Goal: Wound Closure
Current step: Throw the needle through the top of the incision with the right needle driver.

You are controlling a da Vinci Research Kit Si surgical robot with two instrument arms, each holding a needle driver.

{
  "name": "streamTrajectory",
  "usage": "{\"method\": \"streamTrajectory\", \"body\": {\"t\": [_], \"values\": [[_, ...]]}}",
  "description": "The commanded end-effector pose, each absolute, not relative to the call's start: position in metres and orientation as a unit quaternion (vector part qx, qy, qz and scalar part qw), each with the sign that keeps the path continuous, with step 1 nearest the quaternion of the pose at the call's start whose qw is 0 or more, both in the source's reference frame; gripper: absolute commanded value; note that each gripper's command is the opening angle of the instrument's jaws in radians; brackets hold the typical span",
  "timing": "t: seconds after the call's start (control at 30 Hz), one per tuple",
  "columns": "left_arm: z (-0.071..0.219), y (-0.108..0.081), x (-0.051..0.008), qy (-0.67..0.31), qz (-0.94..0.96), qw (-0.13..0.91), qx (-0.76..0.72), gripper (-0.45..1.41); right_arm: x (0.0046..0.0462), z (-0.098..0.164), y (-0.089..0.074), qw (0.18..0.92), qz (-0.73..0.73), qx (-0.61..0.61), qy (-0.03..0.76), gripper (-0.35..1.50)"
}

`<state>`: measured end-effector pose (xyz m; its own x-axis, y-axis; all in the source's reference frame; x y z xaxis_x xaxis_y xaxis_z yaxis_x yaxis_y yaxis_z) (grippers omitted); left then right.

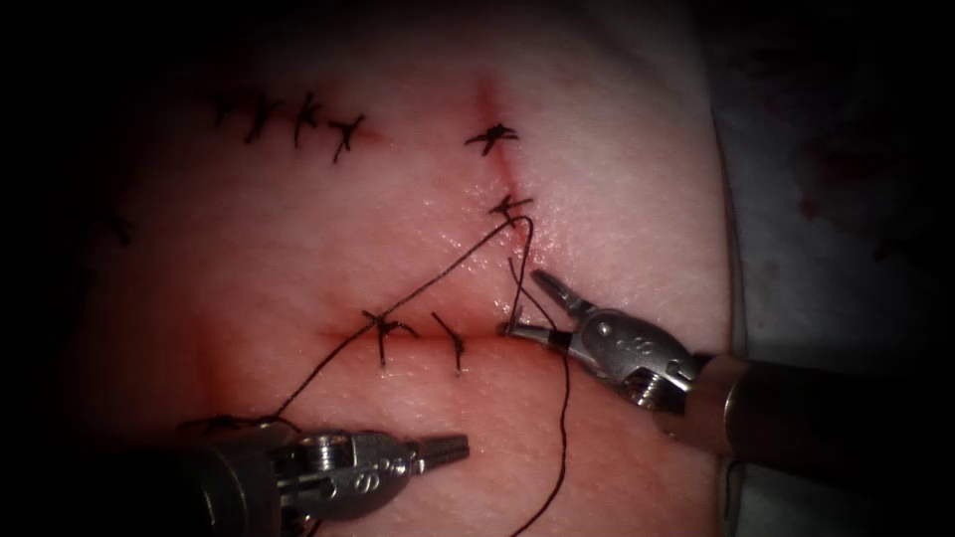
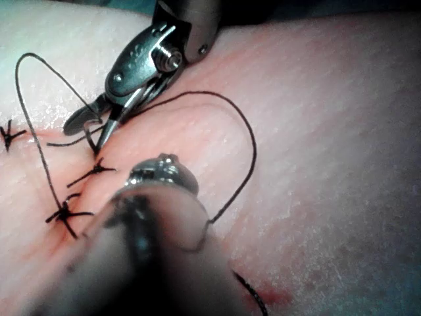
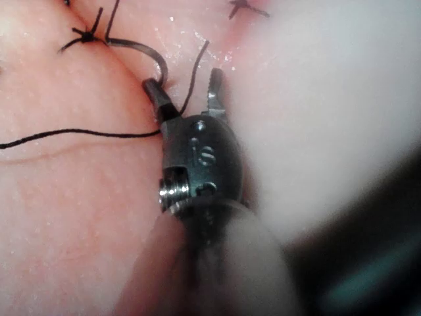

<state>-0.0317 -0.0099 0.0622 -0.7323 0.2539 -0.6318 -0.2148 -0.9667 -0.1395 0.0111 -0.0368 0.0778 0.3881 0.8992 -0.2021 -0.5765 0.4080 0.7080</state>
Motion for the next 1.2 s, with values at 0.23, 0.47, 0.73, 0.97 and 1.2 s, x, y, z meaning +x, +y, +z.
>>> {"method": "streamTrajectory", "body": {"t": [0.23, 0.47, 0.73, 0.97, 1.2], "values": [[0.063, -0.008, -0.0333, -0.028, 0.924, 0.139, -0.355, -0.45, 0.0128, 0.07, -0.03, 0.769, 0.455, 0.182, 0.411, 1.46], [0.064, -0.008, -0.0352, -0.032, 0.919, 0.139, -0.367, -0.45, 0.0139, 0.064, -0.026, 0.764, 0.415, 0.108, 0.482, 1.4], [0.068, -0.008, -0.0349, -0.023, 0.92, 0.135, -0.367, -0.45, 0.0136, 0.057, -0.021, 0.78, 0.363, -0.006, 0.509, 1.46], [0.071, -0.01, -0.0346, -0.041, 0.926, 0.124, -0.354, -0.45, 0.0139, 0.054, -0.019, 0.799, 0.308, -0.05, 0.515, 1.48], [0.071, -0.012, -0.0345, -0.061, 0.929, 0.114, -0.347, -0.45, 0.0135, 0.051, -0.017, 0.799, 0.285, -0.083, 0.523, 1.48]]}}
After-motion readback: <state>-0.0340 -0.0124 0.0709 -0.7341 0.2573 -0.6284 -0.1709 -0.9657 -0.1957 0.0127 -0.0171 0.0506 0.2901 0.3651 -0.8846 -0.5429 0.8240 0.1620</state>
